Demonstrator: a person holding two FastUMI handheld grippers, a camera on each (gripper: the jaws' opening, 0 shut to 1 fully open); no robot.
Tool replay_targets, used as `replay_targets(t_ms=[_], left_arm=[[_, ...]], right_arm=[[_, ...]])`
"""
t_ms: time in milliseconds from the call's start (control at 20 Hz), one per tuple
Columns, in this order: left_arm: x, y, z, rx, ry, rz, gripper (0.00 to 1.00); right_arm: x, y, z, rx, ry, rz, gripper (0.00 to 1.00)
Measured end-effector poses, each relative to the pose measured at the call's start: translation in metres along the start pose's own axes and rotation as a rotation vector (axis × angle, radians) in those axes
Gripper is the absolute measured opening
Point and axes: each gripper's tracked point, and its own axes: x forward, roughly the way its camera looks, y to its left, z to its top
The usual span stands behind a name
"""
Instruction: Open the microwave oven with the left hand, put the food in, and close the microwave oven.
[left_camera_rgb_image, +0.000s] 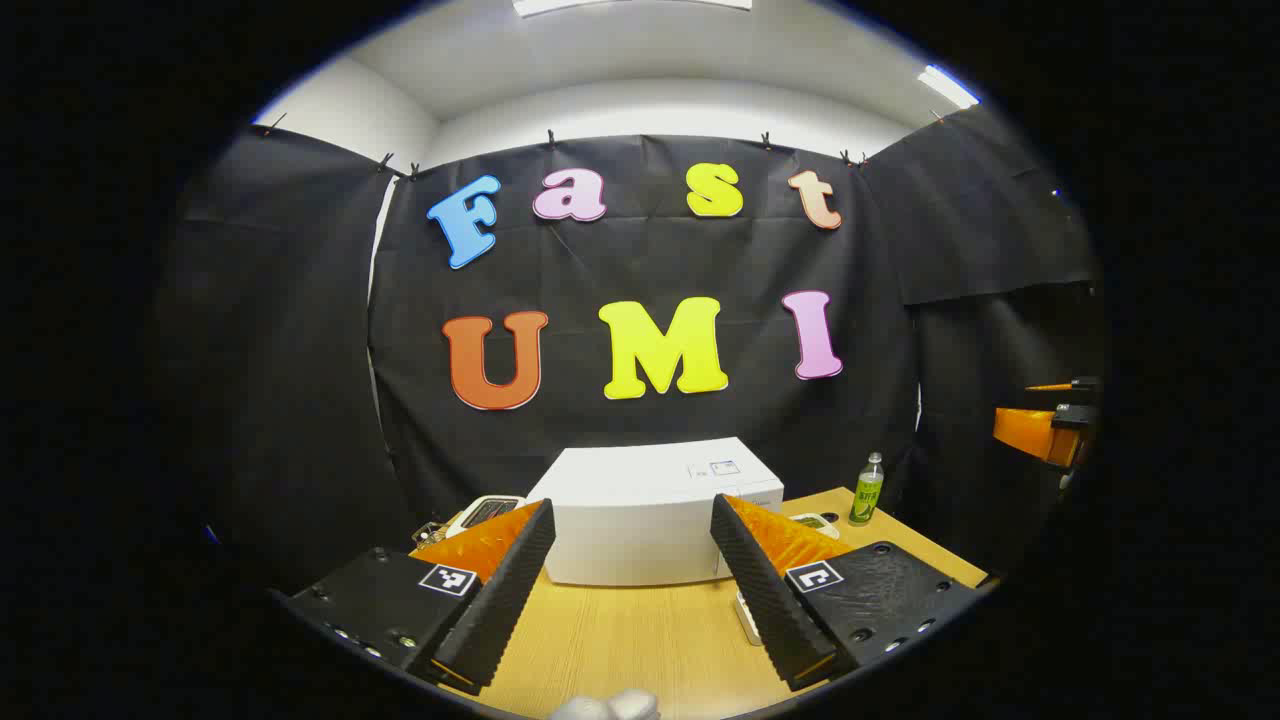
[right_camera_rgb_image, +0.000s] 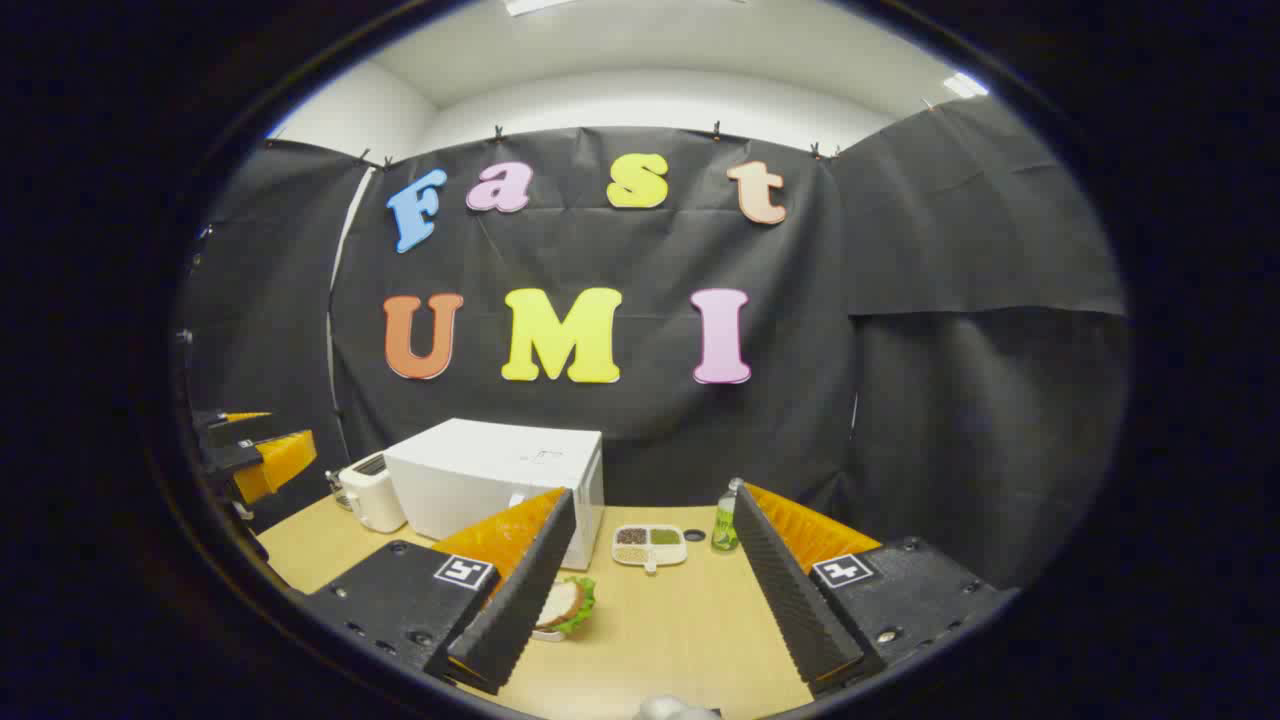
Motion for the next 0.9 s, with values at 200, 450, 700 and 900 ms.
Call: replay_targets(t_ms=[200, 450, 700, 900], left_arm=[[0.007, 0.001, -0.001, 0.001, -0.003, 0.008, 0.96], [0.015, 0.000, -0.005, 0.005, 0.003, 0.009, 0.96], [0.023, -0.002, -0.013, 0.017, 0.013, 0.014, 0.96], [0.045, -0.015, -0.031, 0.012, 0.013, -0.005, 0.96]], right_arm=[[0.005, 0.003, -0.002, -0.002, 0.009, 0.005, 1.00], [0.009, -0.001, -0.004, -0.005, 0.012, 0.002, 0.92], [0.012, -0.003, -0.003, -0.002, 0.005, 0.002, 1.00], [0.012, -0.007, 0.003, 0.020, -0.003, 0.004, 1.00]])
